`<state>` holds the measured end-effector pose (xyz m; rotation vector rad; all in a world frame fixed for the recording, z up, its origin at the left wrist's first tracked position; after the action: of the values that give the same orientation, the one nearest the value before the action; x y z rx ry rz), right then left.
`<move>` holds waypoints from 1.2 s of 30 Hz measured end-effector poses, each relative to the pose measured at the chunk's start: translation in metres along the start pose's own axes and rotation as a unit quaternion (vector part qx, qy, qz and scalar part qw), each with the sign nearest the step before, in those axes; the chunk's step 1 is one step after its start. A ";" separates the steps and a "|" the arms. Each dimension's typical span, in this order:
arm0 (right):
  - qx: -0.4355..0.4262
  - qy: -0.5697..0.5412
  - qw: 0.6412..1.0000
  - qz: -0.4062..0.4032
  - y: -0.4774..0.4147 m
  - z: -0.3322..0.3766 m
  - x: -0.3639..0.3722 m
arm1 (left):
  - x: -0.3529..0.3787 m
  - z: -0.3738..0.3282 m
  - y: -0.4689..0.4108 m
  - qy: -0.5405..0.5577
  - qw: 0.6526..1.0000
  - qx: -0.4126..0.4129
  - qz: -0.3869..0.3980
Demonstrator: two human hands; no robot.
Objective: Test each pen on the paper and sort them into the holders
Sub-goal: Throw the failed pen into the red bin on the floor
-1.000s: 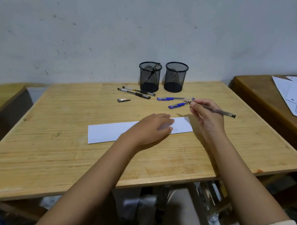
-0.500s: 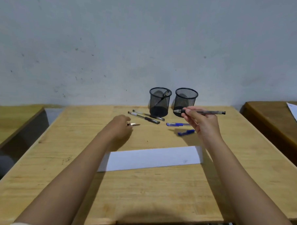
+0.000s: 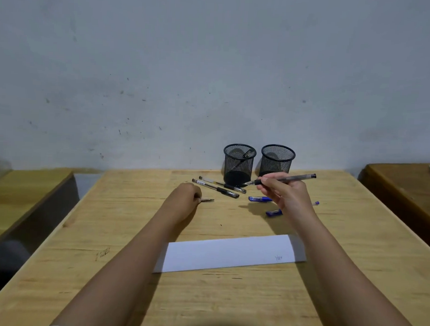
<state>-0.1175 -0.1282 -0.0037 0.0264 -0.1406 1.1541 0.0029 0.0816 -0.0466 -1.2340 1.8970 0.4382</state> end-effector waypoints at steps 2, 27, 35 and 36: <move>-0.003 0.007 1.000 0.006 0.004 0.001 0.001 | -0.002 -0.006 0.005 0.066 0.998 -0.006 -0.011; -0.104 0.056 0.993 0.012 0.028 0.022 0.012 | -0.008 -0.096 0.052 0.513 0.849 0.094 -0.086; -0.104 0.088 0.991 -0.006 0.008 0.044 -0.012 | 0.004 -0.117 0.014 0.532 0.840 0.096 -0.046; -0.103 0.108 0.989 -0.007 0.005 0.051 -0.018 | 0.005 -0.123 0.007 0.529 0.841 0.105 -0.038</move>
<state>-0.1339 -0.1470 0.0442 -0.2800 -0.0667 1.1165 -0.0582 0.0014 0.0237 -1.5351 2.6582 -0.6497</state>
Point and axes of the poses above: each hand's wrist, its own y-axis away from the middle knuckle, its own x-axis out of the palm, z = x × y, the point moved 4 cm from there along -y, towards the middle knuckle, and after that the axes turned 14 degrees about y, right-handed, at the moved point
